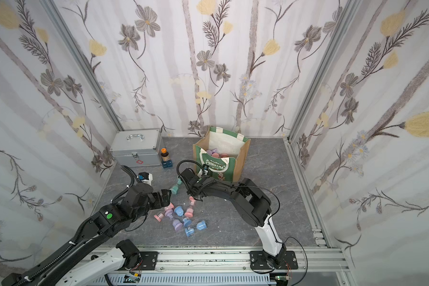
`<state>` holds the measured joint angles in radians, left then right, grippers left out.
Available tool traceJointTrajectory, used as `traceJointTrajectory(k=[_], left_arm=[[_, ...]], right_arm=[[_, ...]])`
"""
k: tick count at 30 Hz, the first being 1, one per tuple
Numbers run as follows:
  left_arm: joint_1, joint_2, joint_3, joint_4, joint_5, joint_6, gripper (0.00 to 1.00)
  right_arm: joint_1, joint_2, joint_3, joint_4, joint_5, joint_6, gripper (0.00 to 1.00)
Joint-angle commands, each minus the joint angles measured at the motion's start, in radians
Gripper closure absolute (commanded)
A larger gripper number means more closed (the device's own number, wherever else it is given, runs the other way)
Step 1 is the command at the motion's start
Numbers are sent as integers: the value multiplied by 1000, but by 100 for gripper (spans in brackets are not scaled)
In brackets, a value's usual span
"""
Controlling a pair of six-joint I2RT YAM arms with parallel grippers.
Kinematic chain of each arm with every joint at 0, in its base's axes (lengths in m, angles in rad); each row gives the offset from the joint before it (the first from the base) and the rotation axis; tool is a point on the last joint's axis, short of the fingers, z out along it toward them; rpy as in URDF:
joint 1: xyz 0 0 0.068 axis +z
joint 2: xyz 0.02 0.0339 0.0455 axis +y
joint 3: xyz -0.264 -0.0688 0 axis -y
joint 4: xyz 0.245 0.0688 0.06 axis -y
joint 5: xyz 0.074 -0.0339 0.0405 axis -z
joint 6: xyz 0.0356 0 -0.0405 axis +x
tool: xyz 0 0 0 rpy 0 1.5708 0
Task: Put the hourglass into the canvas bag
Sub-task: Pick up the hourglass from the center of the board.
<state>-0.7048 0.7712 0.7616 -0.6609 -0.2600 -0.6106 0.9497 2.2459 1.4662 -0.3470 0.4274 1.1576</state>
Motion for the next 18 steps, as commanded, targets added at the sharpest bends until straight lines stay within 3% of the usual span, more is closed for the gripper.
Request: traceJointTrajectory(k=[1, 18], left_arm=[[2, -2, -7, 3, -11, -21, 0], [2, 5, -15, 20, 2, -31, 0]], right_arm=[[-6, 12, 2, -24, 28, 8, 28], [15, -119, -189, -42, -4, -32, 35]])
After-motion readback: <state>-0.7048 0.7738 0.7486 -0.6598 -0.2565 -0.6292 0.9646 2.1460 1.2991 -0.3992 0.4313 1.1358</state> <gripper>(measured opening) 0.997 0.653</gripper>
